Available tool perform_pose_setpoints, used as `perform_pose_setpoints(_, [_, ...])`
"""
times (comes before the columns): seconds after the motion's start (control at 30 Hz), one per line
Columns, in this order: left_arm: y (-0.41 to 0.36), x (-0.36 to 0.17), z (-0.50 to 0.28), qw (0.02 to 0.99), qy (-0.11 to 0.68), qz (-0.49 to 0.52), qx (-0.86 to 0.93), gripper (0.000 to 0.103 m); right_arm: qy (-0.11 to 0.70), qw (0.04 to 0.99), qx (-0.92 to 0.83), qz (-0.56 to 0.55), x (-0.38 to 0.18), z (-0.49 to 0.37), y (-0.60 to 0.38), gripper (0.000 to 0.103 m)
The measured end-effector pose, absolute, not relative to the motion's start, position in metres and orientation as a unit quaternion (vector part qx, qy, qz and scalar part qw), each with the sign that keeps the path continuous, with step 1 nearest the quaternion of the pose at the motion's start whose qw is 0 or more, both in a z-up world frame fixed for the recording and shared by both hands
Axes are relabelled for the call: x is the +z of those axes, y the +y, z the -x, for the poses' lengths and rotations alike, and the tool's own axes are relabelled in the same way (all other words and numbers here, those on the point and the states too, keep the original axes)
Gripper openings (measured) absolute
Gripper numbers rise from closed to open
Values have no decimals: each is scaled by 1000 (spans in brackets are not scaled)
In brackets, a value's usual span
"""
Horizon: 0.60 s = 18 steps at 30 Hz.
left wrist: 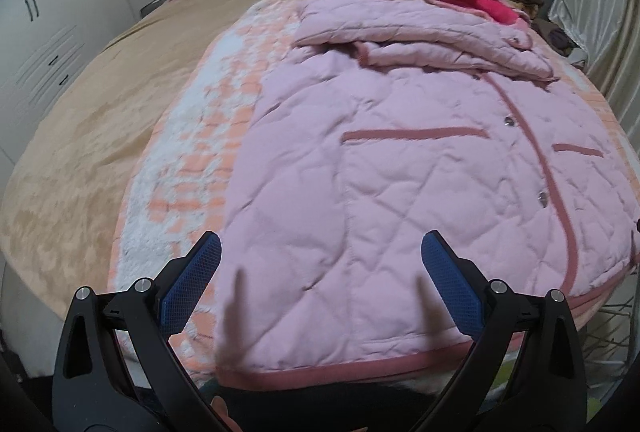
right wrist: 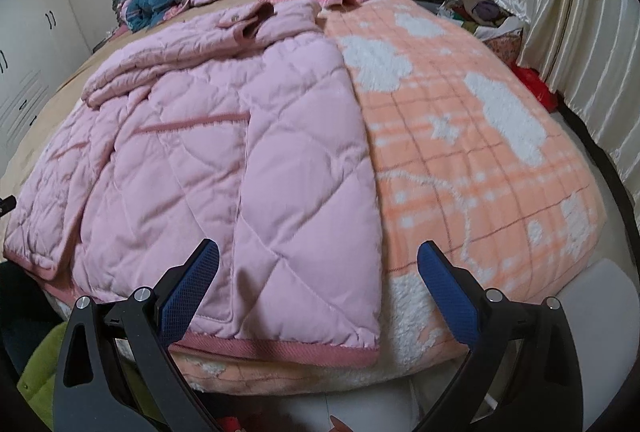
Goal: Fold large clothes
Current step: 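Grasp a ribbed sleeve cuff with the right gripper while the left gripper grasps the other cuff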
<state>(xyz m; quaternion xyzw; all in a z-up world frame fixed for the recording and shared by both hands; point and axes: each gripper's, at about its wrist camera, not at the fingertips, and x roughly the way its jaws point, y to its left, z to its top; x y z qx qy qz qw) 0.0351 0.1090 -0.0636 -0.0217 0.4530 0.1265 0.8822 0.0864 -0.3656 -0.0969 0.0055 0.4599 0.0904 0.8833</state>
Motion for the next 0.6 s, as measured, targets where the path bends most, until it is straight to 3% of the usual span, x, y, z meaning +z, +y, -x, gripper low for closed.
perform_pose_setpoints(0.6, [141,-96,-43,830,545,73,86,94,496,860,114,-32,-123,-84,-374,99])
